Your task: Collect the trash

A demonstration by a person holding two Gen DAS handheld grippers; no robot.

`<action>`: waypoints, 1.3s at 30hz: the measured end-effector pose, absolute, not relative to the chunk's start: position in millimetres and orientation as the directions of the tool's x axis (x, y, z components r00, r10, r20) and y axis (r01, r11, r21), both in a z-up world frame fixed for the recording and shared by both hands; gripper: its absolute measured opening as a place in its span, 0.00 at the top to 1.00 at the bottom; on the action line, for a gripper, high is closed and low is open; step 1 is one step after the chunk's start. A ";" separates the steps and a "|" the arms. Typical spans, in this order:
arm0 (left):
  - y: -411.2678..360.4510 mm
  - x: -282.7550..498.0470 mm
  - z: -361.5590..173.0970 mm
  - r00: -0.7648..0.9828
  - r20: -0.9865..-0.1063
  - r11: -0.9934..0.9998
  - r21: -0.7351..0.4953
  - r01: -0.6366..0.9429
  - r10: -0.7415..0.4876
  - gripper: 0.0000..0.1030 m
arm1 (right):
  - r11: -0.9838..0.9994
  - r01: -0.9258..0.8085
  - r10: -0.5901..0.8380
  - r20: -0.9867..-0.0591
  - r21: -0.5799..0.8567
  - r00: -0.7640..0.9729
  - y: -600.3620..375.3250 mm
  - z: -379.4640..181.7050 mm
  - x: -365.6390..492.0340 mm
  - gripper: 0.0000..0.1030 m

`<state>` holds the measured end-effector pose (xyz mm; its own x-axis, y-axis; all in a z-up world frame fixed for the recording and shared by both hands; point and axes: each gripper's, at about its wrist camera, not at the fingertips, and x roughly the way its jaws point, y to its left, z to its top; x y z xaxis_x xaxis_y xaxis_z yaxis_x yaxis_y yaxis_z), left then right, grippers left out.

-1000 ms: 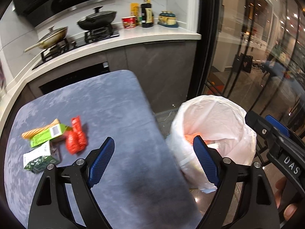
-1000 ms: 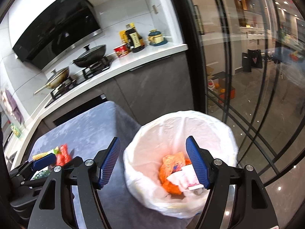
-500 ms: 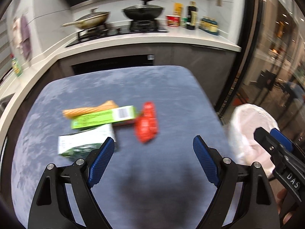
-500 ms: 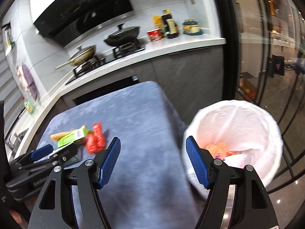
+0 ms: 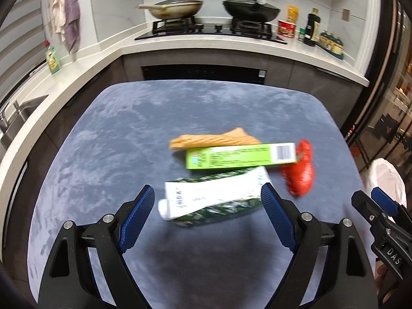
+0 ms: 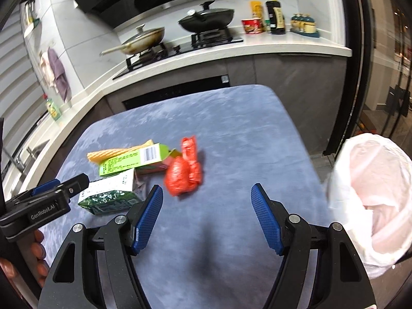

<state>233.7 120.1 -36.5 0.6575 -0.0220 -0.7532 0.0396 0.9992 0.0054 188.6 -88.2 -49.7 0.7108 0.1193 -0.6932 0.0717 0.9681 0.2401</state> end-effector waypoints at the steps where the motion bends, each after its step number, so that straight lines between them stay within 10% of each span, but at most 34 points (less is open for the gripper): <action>1: 125.7 237.2 -38.0 0.656 -0.754 0.999 0.004 0.033 -0.018 0.22 | 0.969 0.067 0.122 -0.697 0.238 0.707 -84.2 -51.3 192.7 0.34; 24: 162.5 307.7 -53.5 0.642 -0.763 0.997 -0.071 0.026 -0.071 0.16 | 0.976 0.058 0.122 -0.747 0.211 0.654 -39.5 -91.7 267.0 0.34; 30: 151.5 321.8 -60.1 0.632 -0.770 0.996 -0.078 0.045 -0.089 0.17 | 0.976 0.054 0.129 -0.756 0.212 0.642 -39.9 -99.0 272.1 0.48; 39: 144.4 324.4 -67.7 0.613 -0.782 0.993 -0.103 0.054 -0.114 0.57 | 0.969 0.058 0.147 -0.754 0.239 0.640 -51.5 -101.8 269.3 0.69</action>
<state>324.4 144.4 -67.7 0.6133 -0.1142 -0.7816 0.0537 0.9932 -0.1029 269.3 -51.5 -101.8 0.6400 0.1474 -0.7541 0.0584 0.9692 0.2390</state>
